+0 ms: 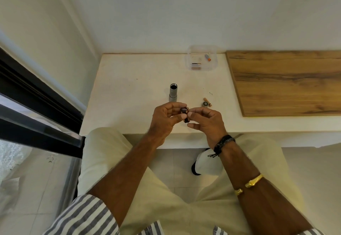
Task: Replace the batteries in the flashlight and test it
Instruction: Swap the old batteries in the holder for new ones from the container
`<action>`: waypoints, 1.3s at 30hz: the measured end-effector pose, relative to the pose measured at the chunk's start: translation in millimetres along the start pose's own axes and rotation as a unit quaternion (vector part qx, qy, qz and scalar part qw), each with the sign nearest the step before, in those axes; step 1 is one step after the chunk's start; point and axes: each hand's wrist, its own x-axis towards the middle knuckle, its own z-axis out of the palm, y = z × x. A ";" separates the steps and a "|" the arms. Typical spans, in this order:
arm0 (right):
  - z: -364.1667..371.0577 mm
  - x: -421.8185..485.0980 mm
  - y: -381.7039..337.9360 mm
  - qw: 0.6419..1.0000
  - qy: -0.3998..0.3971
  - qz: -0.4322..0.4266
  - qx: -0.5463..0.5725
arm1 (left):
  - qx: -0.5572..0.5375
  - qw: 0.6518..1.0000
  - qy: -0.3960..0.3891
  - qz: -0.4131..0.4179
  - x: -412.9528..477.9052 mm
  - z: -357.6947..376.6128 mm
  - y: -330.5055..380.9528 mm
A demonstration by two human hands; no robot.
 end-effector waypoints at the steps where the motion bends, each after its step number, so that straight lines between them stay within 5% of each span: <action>1: -0.4 0.1 -0.6 1.000 -0.001 0.013 0.010 | 0.014 1.000 -0.003 0.006 0.3 -0.3 -0.9; 25: 0.2 1.4 -4.6 0.989 -0.040 0.117 0.079 | 0.214 0.969 -0.004 0.127 -3.1 7.2 -9.2; 39: 0.7 2.0 -0.9 0.999 0.037 -0.016 0.027 | 0.085 0.992 0.058 0.075 -0.3 8.7 -10.4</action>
